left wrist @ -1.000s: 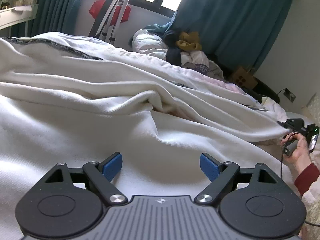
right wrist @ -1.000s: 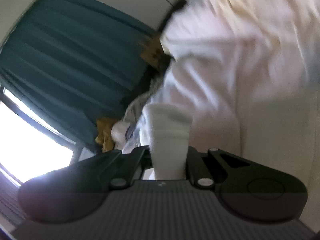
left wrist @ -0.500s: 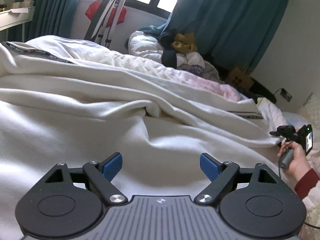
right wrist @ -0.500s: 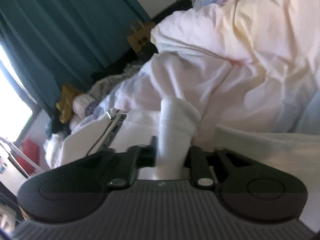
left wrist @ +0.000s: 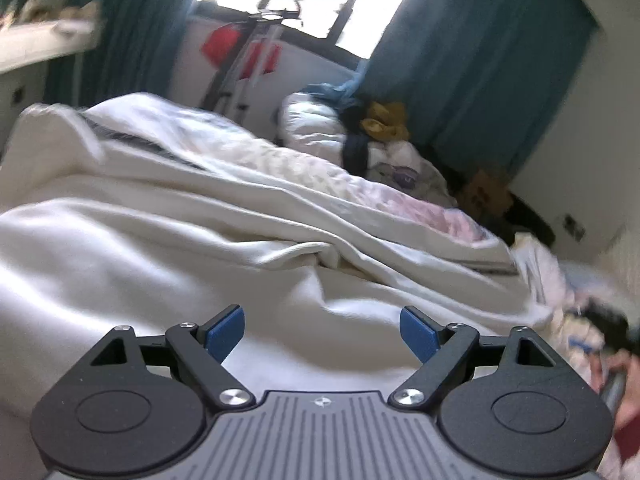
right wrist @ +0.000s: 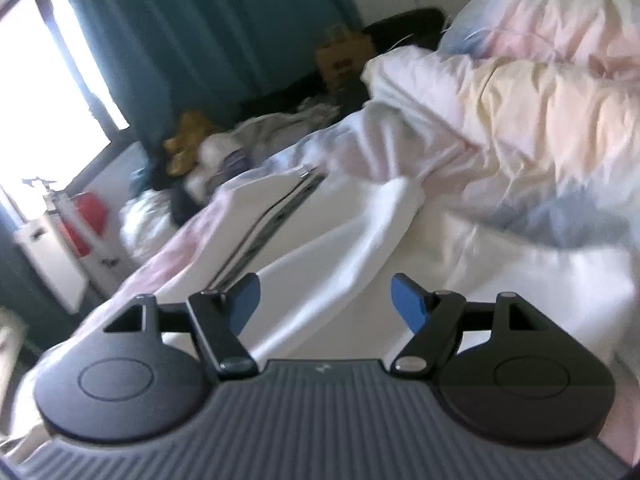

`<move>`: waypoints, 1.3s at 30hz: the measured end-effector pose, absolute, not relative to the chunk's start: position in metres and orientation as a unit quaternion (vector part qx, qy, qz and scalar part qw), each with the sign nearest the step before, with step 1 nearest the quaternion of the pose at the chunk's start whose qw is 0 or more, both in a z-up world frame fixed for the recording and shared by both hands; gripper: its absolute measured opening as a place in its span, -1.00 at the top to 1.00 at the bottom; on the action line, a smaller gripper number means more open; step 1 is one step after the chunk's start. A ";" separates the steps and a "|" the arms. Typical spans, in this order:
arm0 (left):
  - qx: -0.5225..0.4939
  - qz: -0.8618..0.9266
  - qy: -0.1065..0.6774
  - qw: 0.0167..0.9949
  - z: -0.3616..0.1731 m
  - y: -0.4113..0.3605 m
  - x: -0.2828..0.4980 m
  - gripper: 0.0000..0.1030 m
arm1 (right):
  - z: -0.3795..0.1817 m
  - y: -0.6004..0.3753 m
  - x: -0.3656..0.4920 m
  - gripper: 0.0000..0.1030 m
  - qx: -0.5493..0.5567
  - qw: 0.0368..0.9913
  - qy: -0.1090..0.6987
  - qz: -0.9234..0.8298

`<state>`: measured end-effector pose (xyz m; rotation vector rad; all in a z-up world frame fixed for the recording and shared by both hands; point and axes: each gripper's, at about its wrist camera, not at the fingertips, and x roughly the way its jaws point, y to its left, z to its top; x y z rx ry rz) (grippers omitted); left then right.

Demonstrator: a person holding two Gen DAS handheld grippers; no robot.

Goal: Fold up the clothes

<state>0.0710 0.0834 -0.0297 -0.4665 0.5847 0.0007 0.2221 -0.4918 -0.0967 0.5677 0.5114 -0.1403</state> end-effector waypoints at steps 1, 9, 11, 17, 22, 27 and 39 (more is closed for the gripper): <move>-0.245 0.009 0.290 0.925 -0.027 0.091 0.064 -0.68 | -0.094 -0.492 0.213 -0.44 0.277 0.923 0.259 -0.067; -0.399 0.057 0.331 0.853 -0.012 0.159 -0.008 -0.69 | -0.082 -0.521 0.140 -0.44 0.350 0.894 0.264 -0.094; -0.432 0.059 0.317 0.842 -0.004 0.170 -0.023 -0.77 | -0.090 -0.536 0.128 -0.45 0.378 0.880 0.264 -0.118; -0.478 0.111 0.379 0.785 -0.015 0.200 -0.025 -0.77 | -0.128 -0.584 0.109 -0.47 0.476 0.804 0.261 -0.242; -0.551 0.088 0.416 0.718 -0.067 0.229 -0.008 -0.77 | -0.154 -0.602 0.095 -0.47 0.541 0.759 0.240 -0.271; -0.618 0.128 0.388 0.671 -0.099 0.253 0.005 -0.77 | -0.174 -0.606 0.106 -0.46 0.557 0.744 0.254 -0.269; -0.605 0.165 0.390 0.674 -0.107 0.263 0.022 -0.50 | -0.188 -0.583 0.165 -0.45 0.523 0.779 0.250 -0.241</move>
